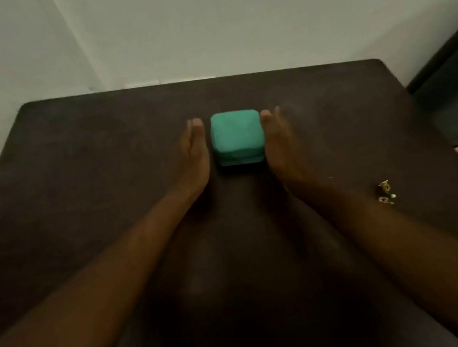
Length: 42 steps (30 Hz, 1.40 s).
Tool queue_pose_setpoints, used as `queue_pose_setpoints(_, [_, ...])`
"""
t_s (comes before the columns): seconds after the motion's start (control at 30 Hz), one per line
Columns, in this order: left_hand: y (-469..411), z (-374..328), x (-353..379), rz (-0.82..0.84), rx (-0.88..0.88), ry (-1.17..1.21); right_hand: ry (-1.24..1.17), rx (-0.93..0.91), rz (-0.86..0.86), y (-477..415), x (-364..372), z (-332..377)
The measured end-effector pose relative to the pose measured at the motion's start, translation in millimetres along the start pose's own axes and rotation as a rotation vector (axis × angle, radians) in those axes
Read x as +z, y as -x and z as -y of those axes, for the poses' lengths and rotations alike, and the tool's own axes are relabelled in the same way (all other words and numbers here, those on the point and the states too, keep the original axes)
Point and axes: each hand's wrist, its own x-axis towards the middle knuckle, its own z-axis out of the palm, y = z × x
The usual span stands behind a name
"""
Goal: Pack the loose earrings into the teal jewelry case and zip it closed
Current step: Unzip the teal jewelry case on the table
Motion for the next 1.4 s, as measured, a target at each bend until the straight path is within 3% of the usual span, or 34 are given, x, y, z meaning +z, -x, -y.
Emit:
queue_pose_setpoints(0.33, [-17.1, -1.8, 32.5, 0.040, 0.052, 0.079, -0.166, -0.062, -0.056, -31.5, 6.2, -21.7])
queue_pose_setpoints(0.5, [-23.6, 4.7, 41.7, 0.029, 0.039, 0.093, -0.265, -0.022, 0.048, -37.8, 3.8, -23.7])
queue_pose_setpoints(0.97, [45.3, -1.6, 10.0, 0.198, 0.086, 0.235, -0.269, 0.009, 0.003, 39.5, 11.0, -15.5])
queue_pose_setpoints(1.4, [55.5, -2.8, 9.7, 0.210, 0.017, 0.322, -0.216, -0.038, 0.012, 57.9, 14.4, -12.9])
